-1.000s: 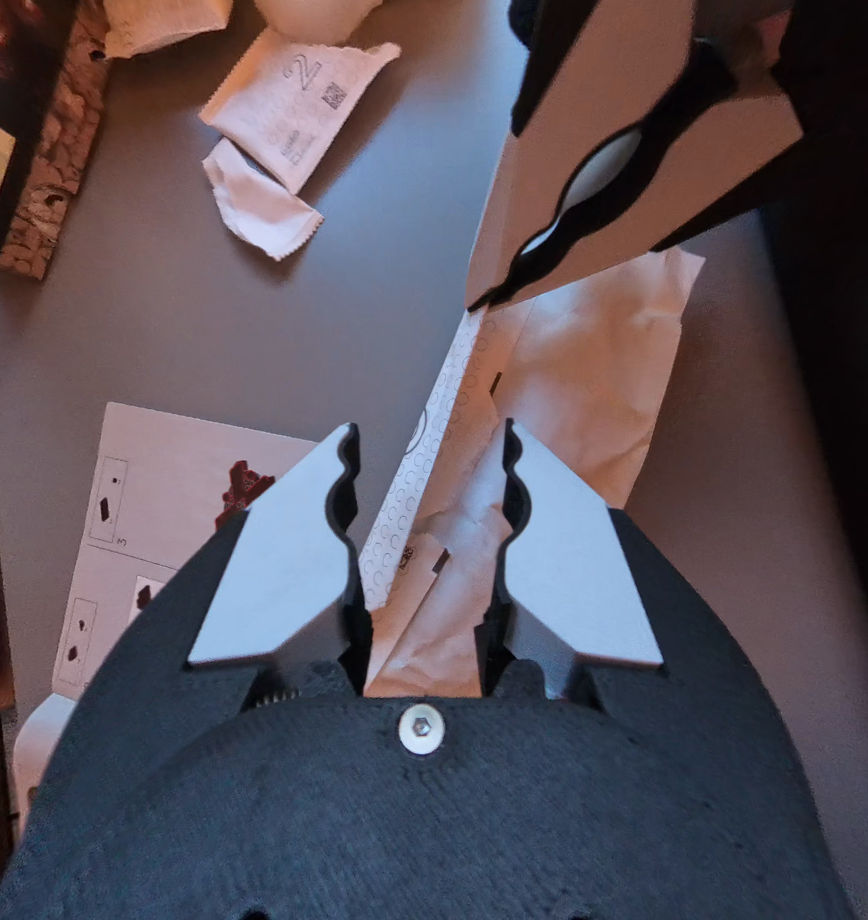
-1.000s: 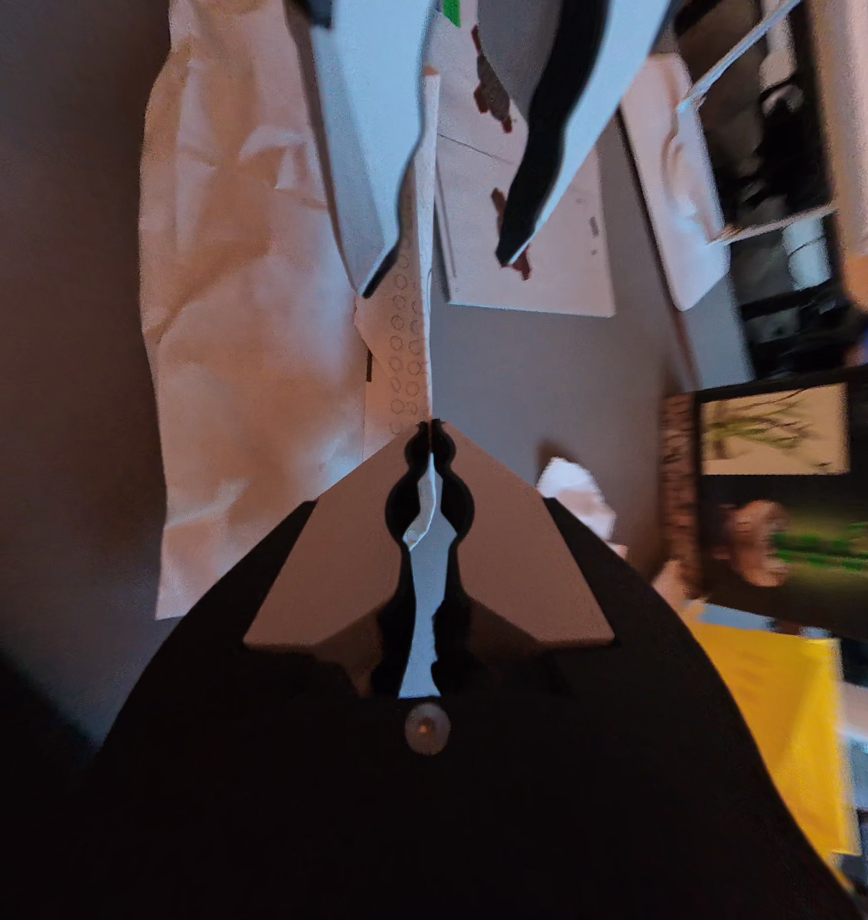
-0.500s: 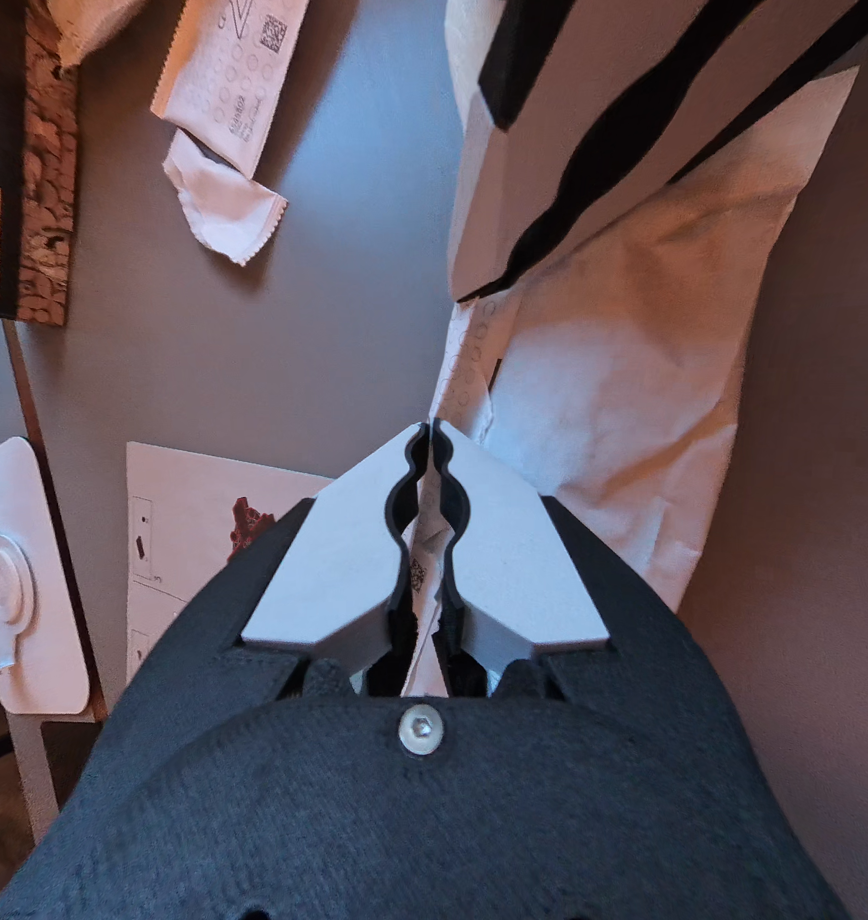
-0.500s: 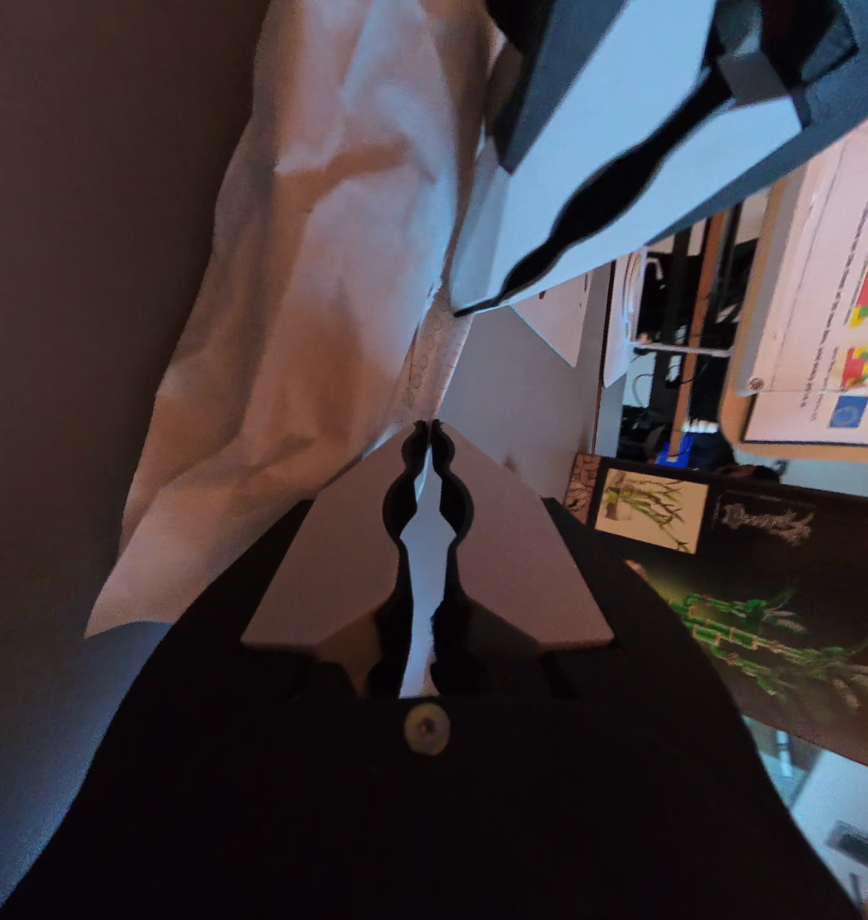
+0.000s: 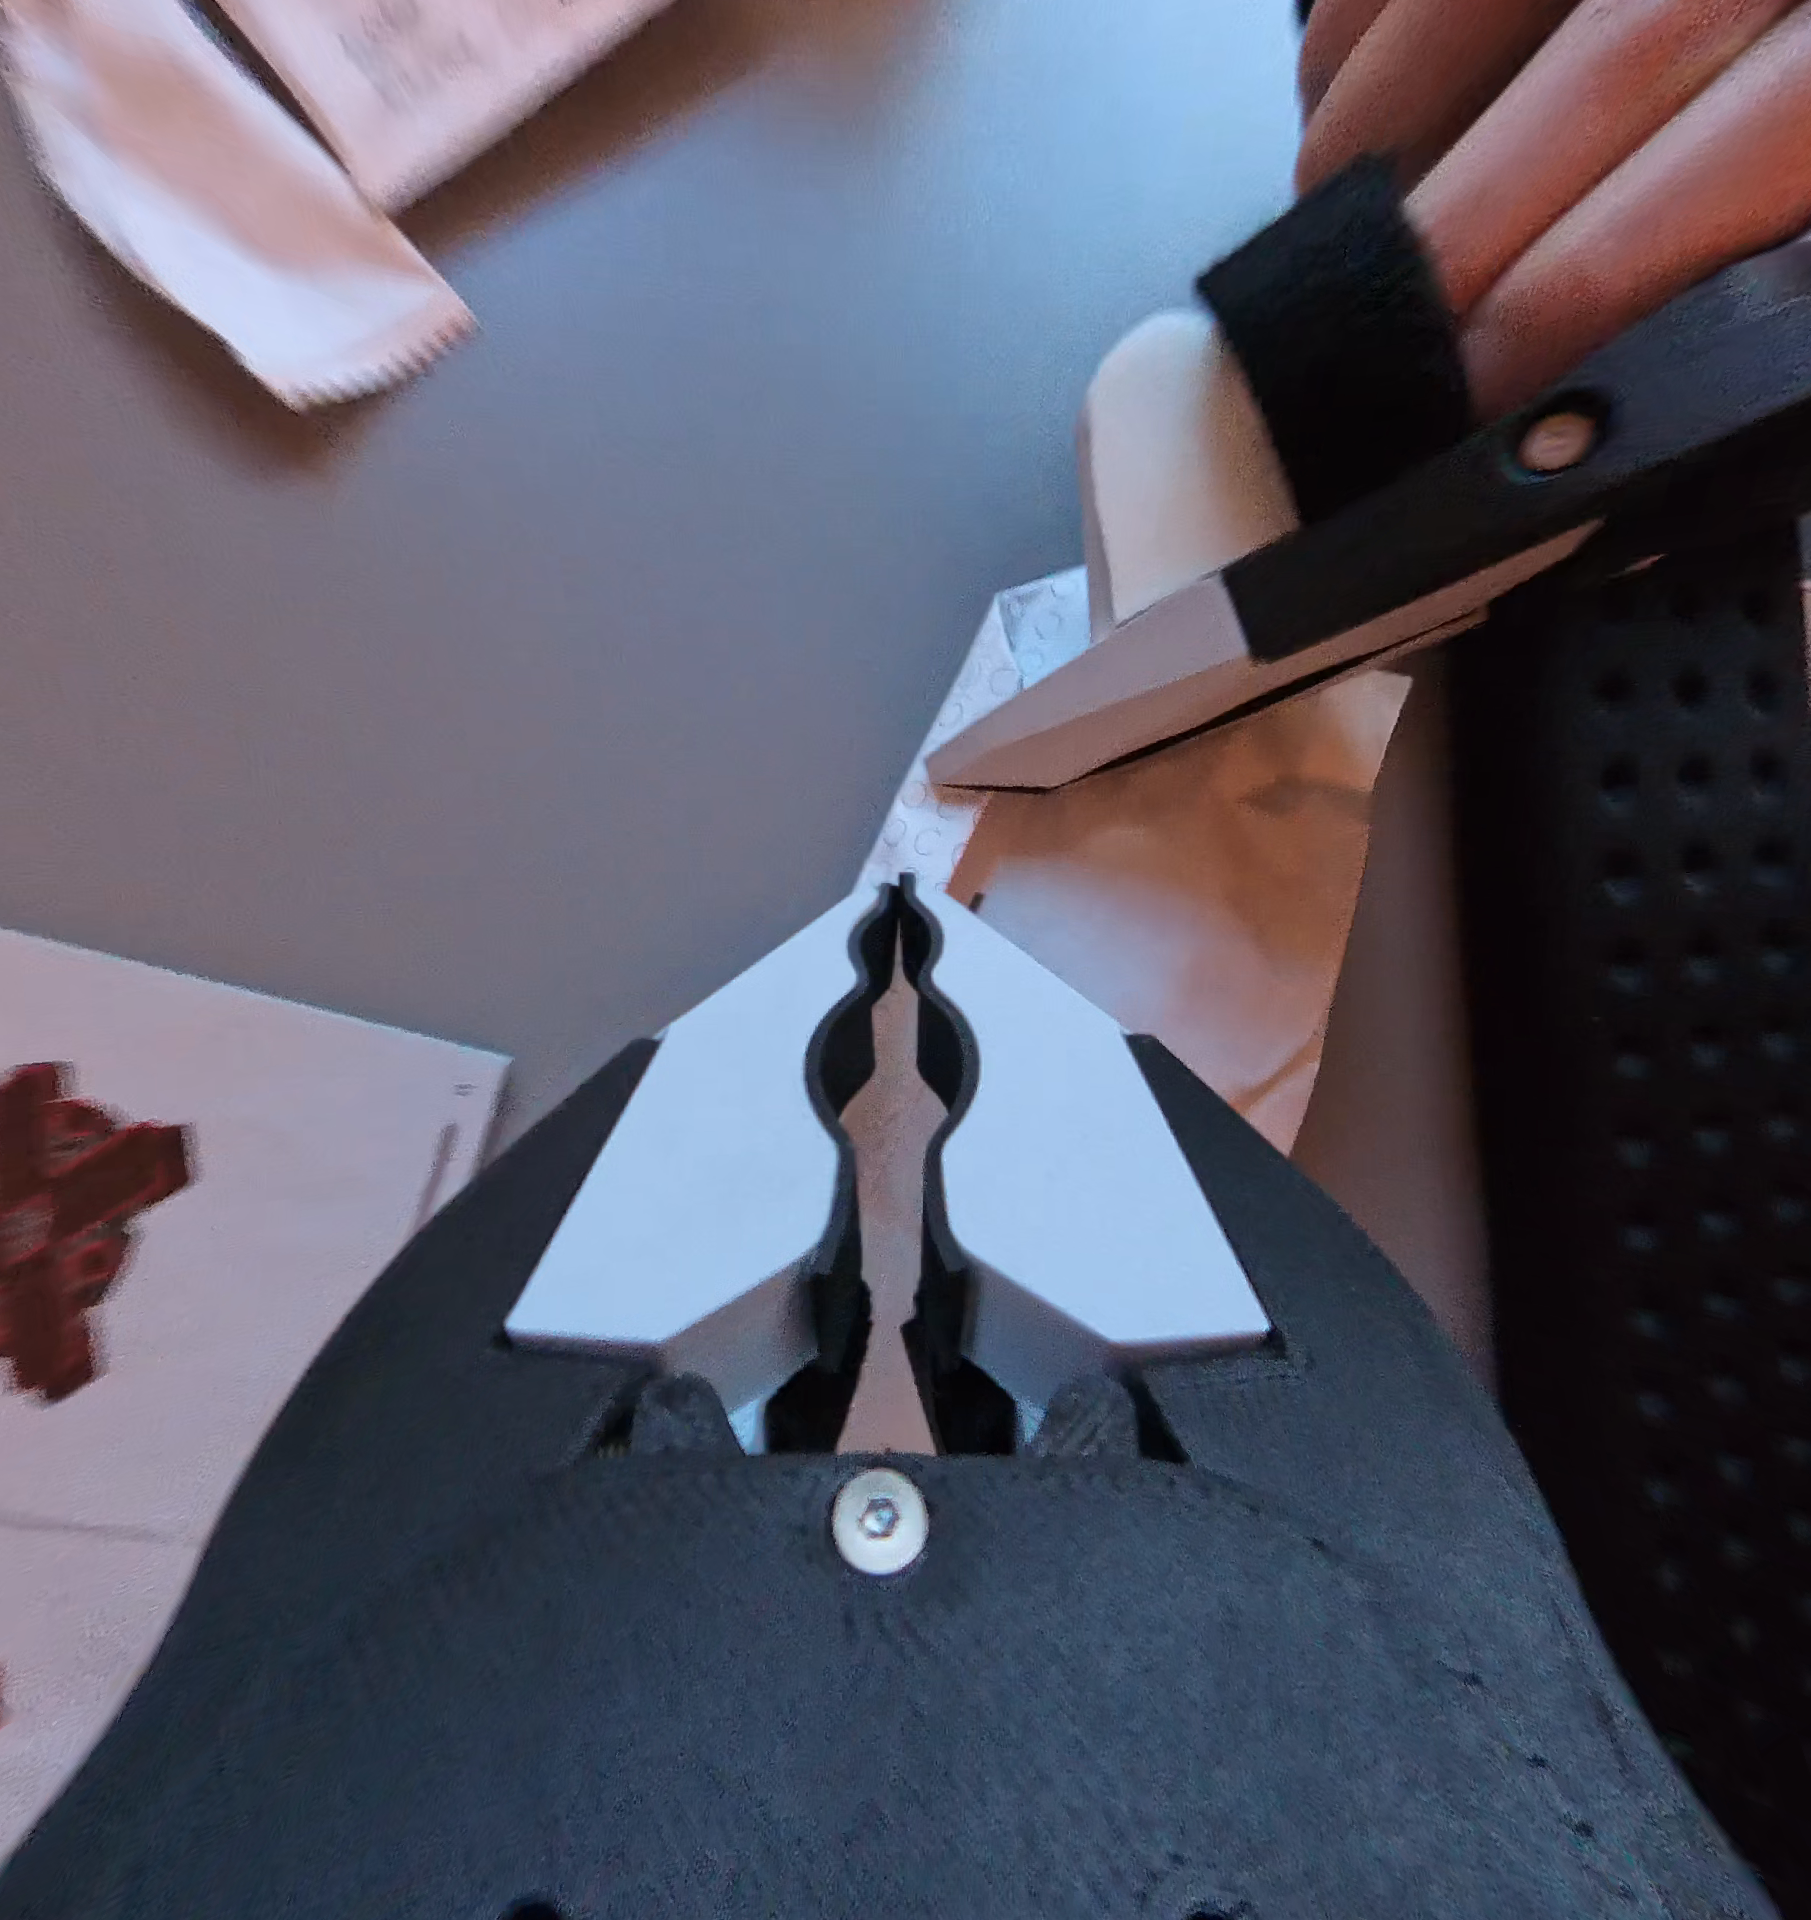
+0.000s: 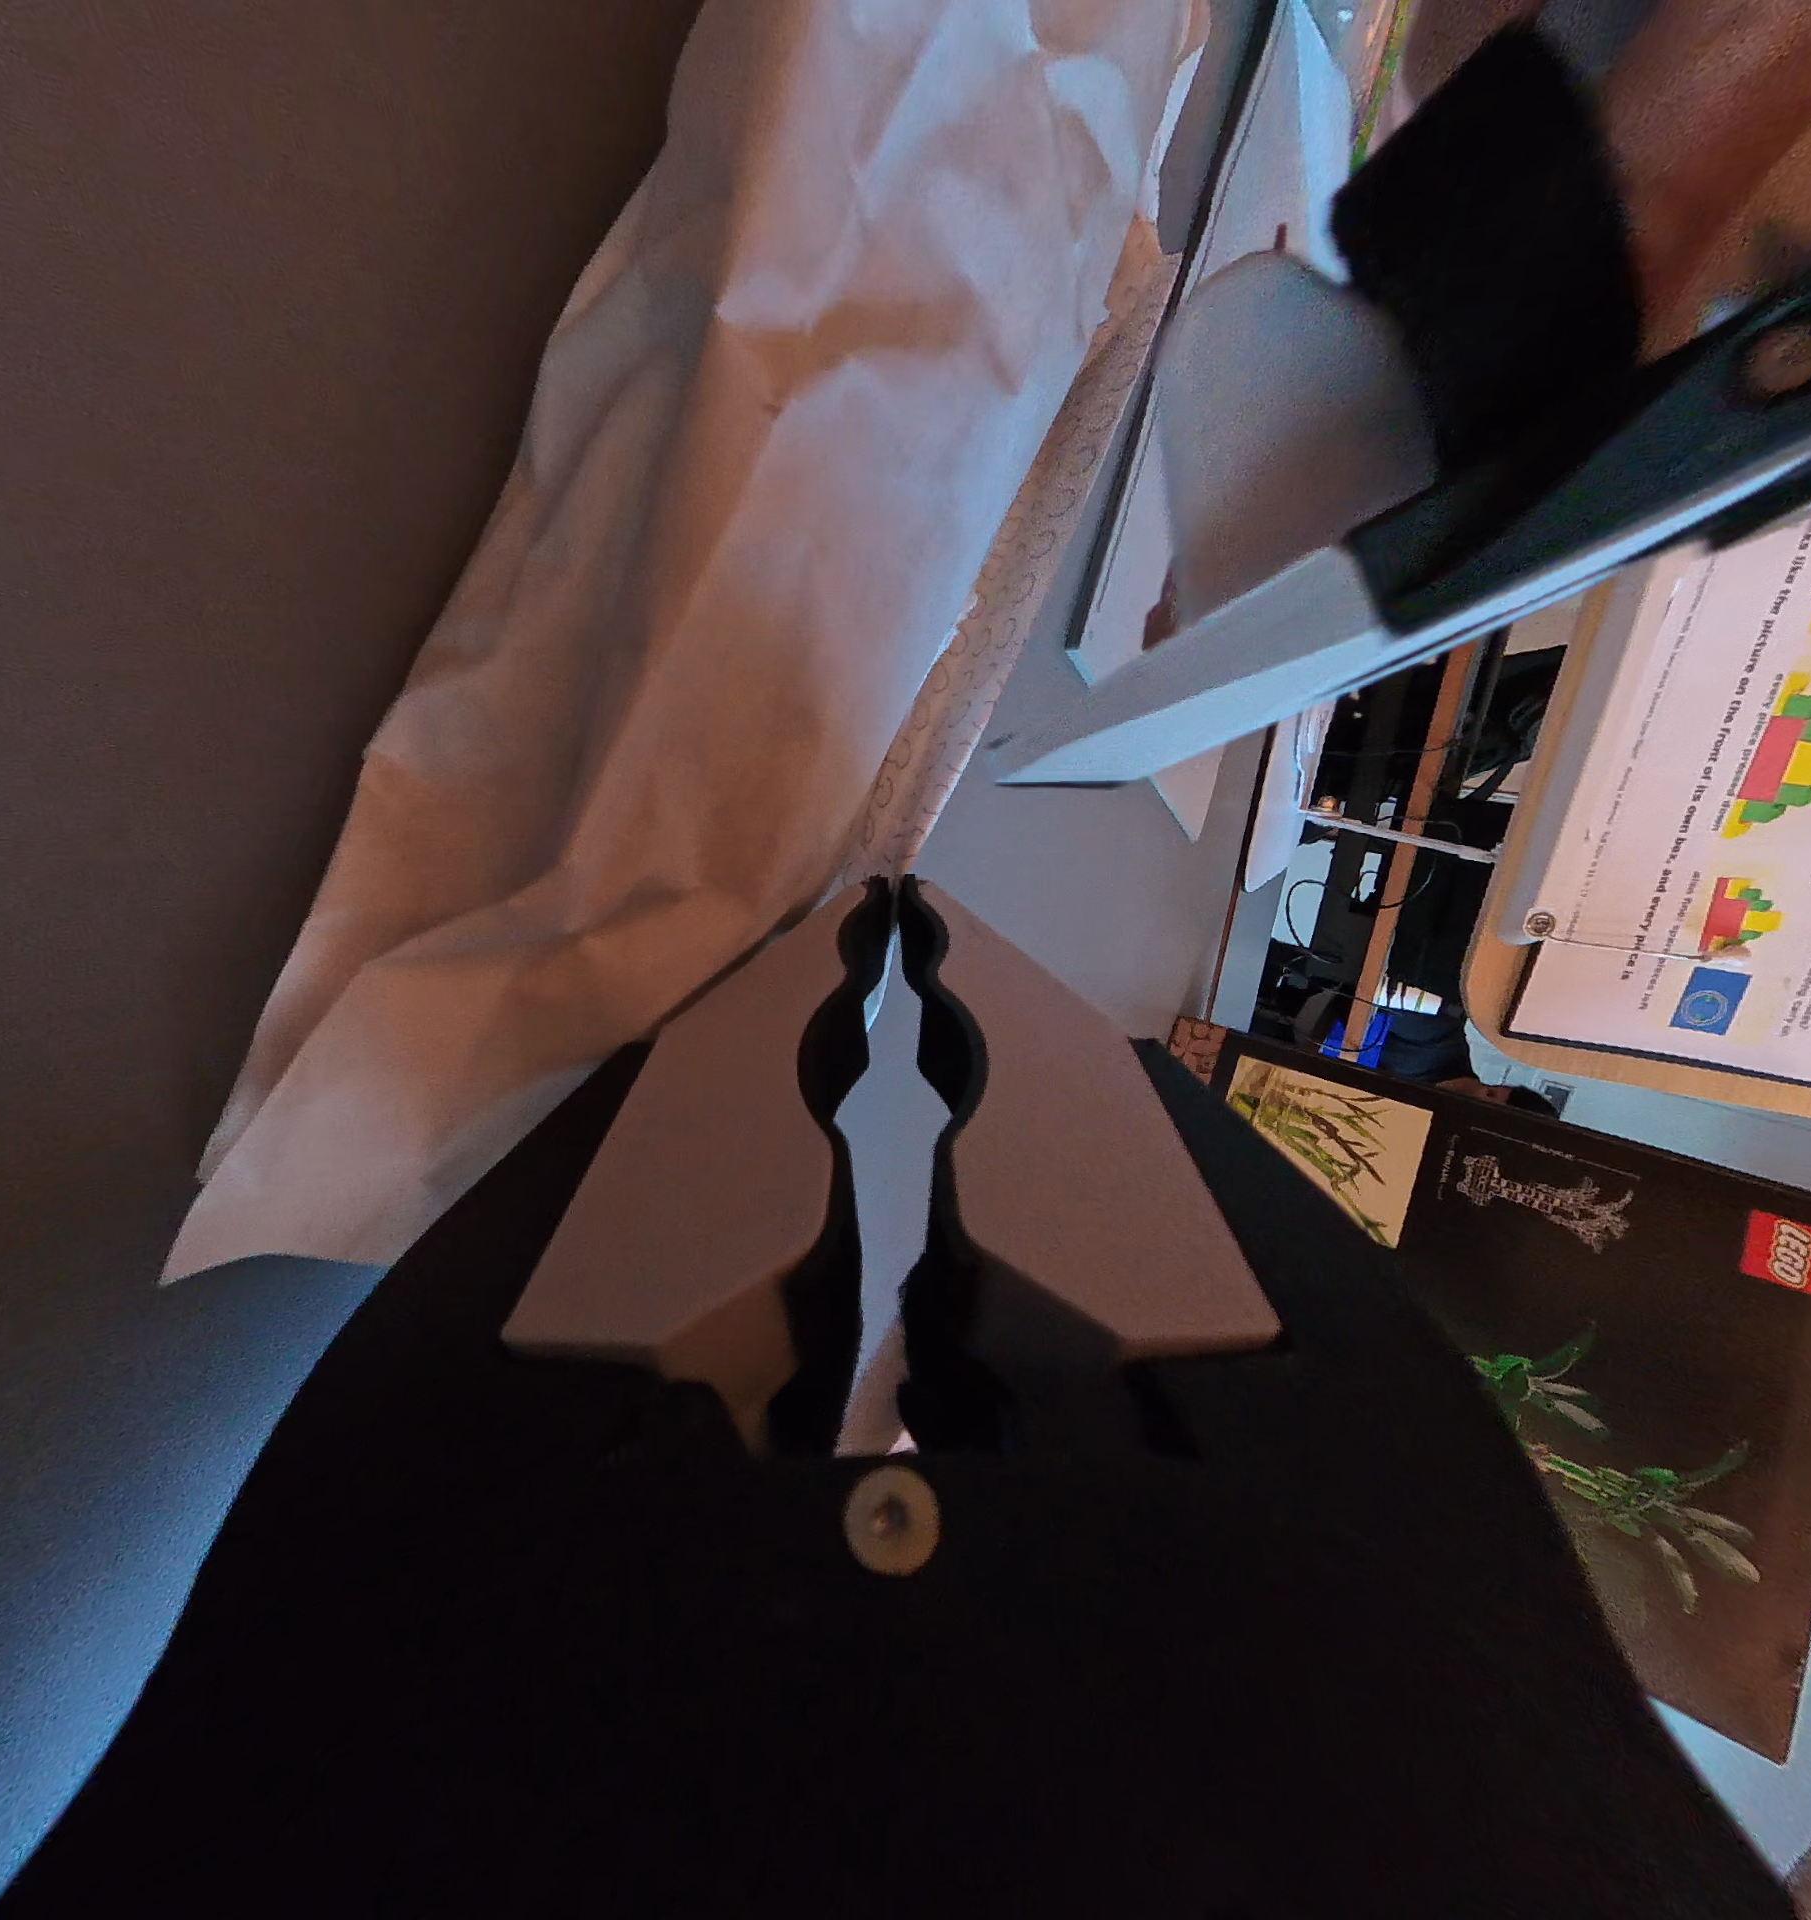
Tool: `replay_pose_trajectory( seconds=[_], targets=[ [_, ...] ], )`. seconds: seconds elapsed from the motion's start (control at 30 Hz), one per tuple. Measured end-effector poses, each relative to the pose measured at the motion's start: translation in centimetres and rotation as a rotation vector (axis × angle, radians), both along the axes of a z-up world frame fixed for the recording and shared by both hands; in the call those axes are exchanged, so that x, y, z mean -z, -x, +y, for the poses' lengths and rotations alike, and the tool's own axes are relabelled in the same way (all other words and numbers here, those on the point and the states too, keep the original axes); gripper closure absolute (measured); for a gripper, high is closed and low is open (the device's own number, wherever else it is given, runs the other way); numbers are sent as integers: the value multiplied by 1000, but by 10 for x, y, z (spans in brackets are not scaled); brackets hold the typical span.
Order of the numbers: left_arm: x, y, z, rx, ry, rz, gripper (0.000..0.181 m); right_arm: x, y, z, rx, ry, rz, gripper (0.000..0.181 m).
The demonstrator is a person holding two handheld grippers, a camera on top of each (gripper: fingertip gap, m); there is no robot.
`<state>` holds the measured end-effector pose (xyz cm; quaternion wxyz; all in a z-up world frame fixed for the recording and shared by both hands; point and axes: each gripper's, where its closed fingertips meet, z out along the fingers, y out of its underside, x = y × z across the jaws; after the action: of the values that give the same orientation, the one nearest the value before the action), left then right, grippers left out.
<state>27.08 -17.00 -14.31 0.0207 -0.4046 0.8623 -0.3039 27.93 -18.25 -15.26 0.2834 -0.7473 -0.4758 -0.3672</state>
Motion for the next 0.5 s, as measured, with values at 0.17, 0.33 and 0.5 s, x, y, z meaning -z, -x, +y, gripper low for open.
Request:
replay_pose_trajectory(
  seconds=[0.17,0.33,0.5],
  targets=[
    [21,4,0,-11,-35,64,181,-1,11,-3,-8,27,113,178],
    [21,9,-1,-27,-144,-88,181,-7,18,-9,74,101,497,173],
    [20,9,1,-15,-366,-328,181,-10,34,-16,1,133,614,179]
  ],
)
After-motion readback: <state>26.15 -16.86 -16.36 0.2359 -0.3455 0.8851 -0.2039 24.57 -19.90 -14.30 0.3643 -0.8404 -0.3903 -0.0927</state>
